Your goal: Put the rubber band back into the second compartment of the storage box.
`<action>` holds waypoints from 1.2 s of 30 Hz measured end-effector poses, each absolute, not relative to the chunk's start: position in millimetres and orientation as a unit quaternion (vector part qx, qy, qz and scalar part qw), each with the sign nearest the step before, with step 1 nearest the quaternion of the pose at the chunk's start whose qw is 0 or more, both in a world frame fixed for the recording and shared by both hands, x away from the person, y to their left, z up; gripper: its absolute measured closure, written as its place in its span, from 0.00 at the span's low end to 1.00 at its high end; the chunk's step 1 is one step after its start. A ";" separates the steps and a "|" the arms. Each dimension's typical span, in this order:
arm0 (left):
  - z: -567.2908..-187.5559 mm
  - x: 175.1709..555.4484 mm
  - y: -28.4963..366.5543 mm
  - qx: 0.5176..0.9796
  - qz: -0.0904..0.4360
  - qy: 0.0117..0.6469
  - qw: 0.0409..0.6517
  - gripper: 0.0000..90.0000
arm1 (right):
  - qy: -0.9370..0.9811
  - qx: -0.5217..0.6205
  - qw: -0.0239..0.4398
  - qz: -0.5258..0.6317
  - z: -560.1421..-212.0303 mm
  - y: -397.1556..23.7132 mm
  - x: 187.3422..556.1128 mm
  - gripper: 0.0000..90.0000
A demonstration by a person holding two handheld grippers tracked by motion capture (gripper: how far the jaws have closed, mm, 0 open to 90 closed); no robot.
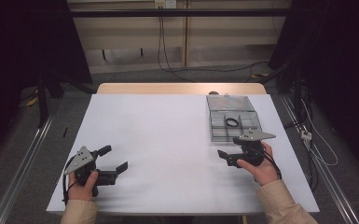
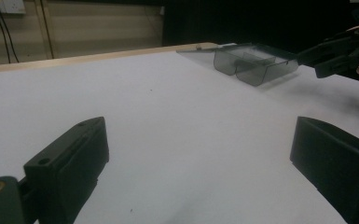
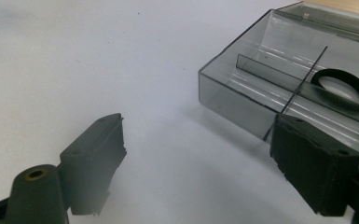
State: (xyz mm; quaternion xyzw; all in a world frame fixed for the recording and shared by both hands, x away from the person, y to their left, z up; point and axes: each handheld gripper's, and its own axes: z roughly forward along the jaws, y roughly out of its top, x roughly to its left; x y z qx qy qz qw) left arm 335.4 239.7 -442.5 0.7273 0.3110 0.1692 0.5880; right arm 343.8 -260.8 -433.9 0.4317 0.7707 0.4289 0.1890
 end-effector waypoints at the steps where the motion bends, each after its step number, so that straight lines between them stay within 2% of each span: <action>1: -442.5 335.3 239.5 0.727 0.169 0.311 0.588 0.05 | 0.773 0.428 0.189 0.429 -434.8 -262.0 341.1 0.19; 36: -442.4 334.2 239.0 0.730 0.171 0.309 0.585 0.05 | 0.758 0.436 0.207 0.439 -445.5 -289.0 306.3 0.18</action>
